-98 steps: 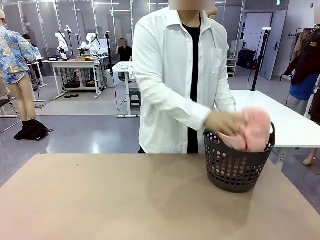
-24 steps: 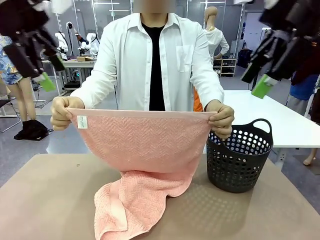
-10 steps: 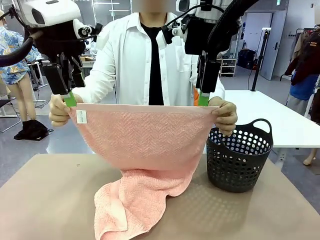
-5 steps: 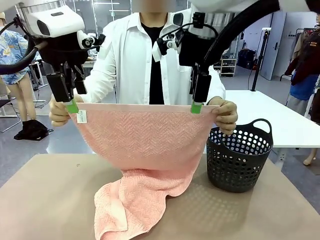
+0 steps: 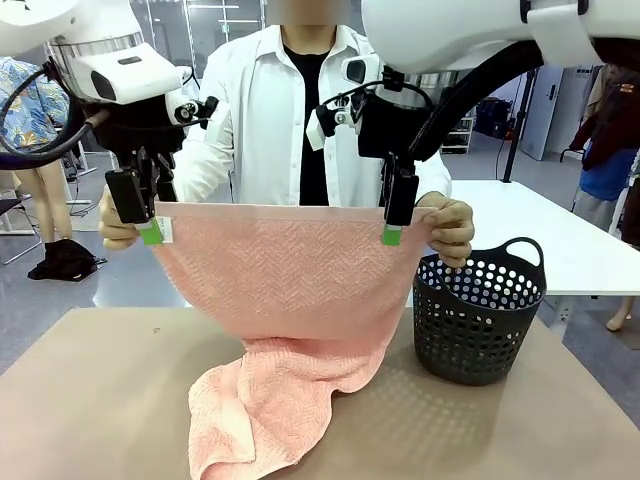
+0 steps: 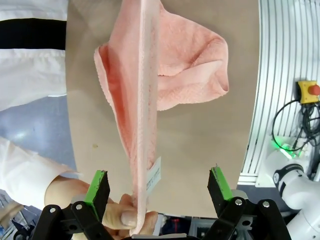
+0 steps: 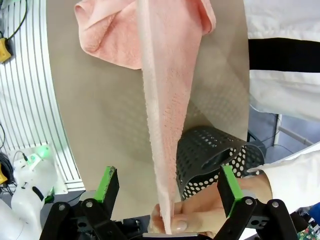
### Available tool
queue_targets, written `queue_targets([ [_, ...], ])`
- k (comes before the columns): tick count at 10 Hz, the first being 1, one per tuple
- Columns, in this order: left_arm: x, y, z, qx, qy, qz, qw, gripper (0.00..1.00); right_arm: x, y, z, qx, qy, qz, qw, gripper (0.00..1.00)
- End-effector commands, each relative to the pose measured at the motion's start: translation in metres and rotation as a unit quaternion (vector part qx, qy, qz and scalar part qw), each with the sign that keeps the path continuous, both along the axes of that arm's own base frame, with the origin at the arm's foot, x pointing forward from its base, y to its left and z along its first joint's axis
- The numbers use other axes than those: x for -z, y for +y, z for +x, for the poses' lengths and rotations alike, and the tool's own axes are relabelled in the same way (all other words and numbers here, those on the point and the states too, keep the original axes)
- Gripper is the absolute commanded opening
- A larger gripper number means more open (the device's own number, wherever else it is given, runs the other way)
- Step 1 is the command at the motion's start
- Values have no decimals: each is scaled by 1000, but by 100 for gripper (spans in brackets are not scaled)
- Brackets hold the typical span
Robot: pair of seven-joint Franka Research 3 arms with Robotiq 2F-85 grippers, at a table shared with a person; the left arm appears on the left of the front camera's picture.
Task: Fold the towel.
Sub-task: Grab the top end of the 100 cm Hotel Towel extended by the human.
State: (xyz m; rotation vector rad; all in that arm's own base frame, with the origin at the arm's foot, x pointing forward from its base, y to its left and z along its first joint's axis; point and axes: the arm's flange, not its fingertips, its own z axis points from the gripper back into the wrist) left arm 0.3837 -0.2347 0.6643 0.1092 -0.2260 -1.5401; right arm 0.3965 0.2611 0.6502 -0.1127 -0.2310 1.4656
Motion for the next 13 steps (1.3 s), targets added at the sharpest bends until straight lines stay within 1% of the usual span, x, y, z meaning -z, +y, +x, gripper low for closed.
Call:
queue_targets([
  [1, 8, -2, 3, 6, -1, -1, 1000, 100, 10, -2, 0, -15, 5, 4, 1000, 100],
  [2, 12, -2, 5, 1, 4, 3, 1000, 100, 13, -3, 1, -16, 8, 3, 1000, 100],
  [3, 14, -2, 6, 3, 1, 2, 1000, 59, 15, -4, 1, -16, 7, 4, 1000, 90],
  [4, 13, -3, 6, 4, 2, -2, 1000, 41, 15, -4, 1, -18, 8, 4, 1000, 40],
  [5, 13, -4, 5, 7, 2, -3, 1000, 0, 15, -4, 1, -20, 10, 6, 1000, 30],
  [6, 14, -4, 5, 8, 4, -3, 1000, 0, 16, -4, 1, -20, 11, 5, 1000, 0],
  [7, 15, -3, 5, 8, 5, -7, 1000, 0, 17, -5, 2, -18, 11, 5, 1000, 0],
  [8, 14, -4, 5, 8, 6, -10, 1000, 13, 17, -5, 2, -18, 10, 5, 1000, 0],
  [9, 13, -4, 5, 11, 6, -9, 1000, 4, 16, -4, 2, -18, 11, 4, 1000, 4],
  [10, 13, -5, 4, 13, 7, -9, 1000, 0, 16, -4, 1, -19, 10, 5, 1000, 0],
  [13, 14, -5, 4, 14, 10, -7, 1000, 0, 14, -3, 2, -20, 8, 5, 1000, 0],
])
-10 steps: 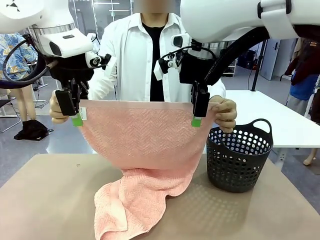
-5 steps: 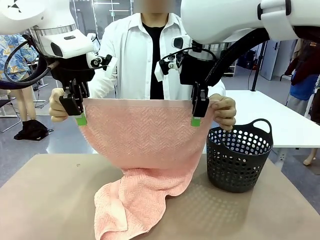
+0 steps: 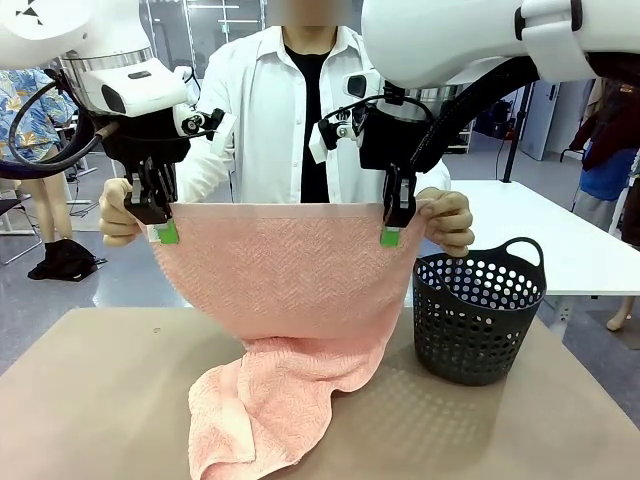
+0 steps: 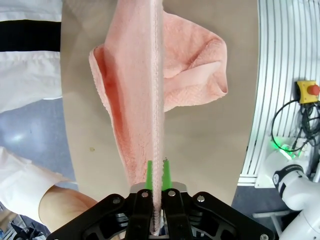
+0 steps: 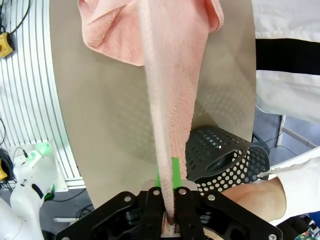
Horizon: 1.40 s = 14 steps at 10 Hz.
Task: Fold the towel.
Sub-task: Grab the top end of the 100 cm Hotel Towel extended by the human, then release the end of the 100 cm Hotel Towel you were holding and grab the top end of the folded side.
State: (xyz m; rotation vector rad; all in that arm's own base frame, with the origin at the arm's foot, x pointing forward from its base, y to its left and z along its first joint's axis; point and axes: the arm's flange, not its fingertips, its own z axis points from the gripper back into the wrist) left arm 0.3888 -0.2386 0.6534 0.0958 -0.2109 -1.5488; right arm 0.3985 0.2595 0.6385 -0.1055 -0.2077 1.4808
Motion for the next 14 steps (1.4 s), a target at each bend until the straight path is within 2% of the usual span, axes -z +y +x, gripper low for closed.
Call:
queue_targets([
  [1, 3, -1, -2, 9, 0, -8, 1000, 0, 2, -2, -1, -13, -2, 12, 1000, 0],
  [3, 2, 0, -1, 13, -6, -13, 1000, 0, 3, -4, 0, -17, 6, 20, 1000, 0],
  [4, 0, 0, 0, 0, 0, 0, 1000, 0, 0, 0, 0, 0, -1, 1, 1000, 0],
  [14, 0, 0, 0, 0, 0, 0, 1000, 0, 0, 0, 0, 0, -1, 1, 1000, 0],
])
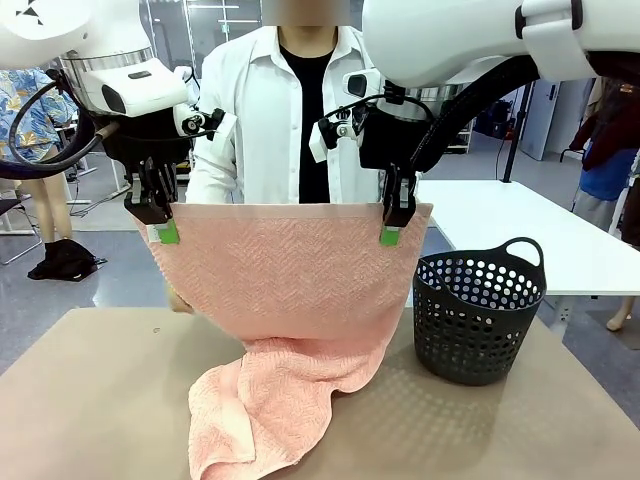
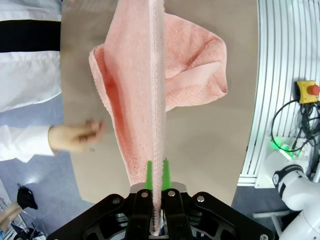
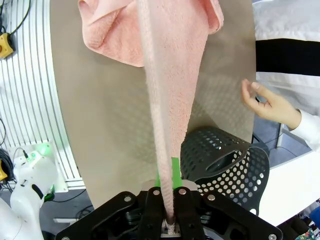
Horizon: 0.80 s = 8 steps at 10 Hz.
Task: Fold the towel.
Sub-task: Release the end of the 100 cm Hotel Towel you were holding and grab the top end of the folded side.
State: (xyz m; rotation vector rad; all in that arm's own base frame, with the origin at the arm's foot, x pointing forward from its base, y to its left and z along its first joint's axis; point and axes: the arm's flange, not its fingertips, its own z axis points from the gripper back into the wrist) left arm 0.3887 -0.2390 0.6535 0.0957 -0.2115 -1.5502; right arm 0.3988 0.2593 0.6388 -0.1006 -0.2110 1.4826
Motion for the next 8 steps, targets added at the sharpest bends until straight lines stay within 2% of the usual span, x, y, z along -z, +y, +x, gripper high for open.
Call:
queue_targets([
  [1, 0, 0, 0, -1, 0, 0, 1000, 0, 0, 0, 0, 1, -1, -2, 1000, 0],
  [8, 0, 0, 0, -1, 0, 0, 1000, 0, 0, 0, 0, 1, -1, -2, 1000, 0],
])
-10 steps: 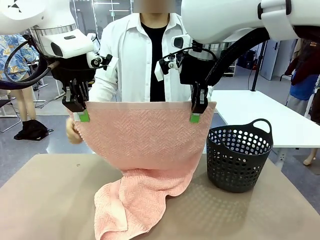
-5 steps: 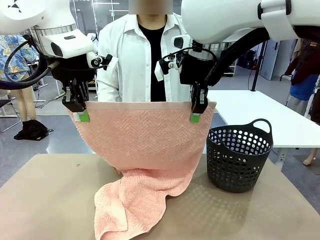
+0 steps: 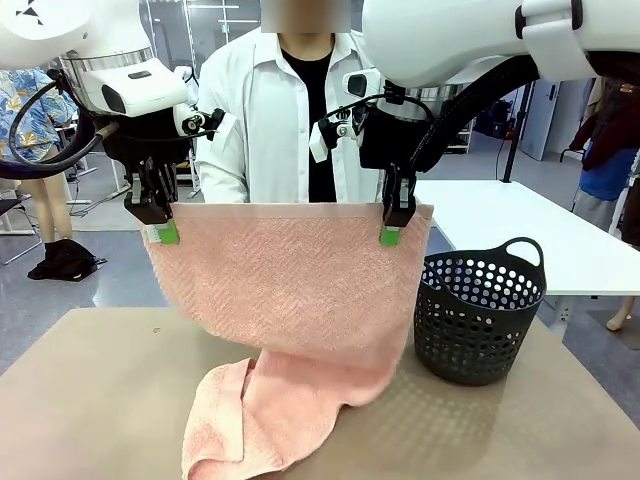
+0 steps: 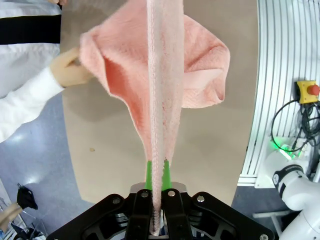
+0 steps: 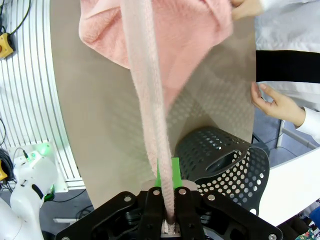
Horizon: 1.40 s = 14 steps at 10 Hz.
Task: Fold the towel.
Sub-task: Release the end of the 100 cm Hotel Towel you were holding and grab the top end of the folded side.
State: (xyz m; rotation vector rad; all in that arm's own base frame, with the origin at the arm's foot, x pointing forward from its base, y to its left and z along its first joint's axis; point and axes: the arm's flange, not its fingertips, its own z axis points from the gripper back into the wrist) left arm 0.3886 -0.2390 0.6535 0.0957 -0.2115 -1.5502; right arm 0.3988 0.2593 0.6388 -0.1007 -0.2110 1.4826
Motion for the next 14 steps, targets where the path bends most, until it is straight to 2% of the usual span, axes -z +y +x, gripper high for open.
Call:
queue_targets([
  [1, 0, 0, 0, -1, 0, 0, 1000, 0, 0, 0, 0, 1, -1, -2, 1000, 0],
  [14, 0, 0, 0, -1, 0, 0, 1000, 0, 0, 0, 0, 1, -1, -2, 1000, 0],
])
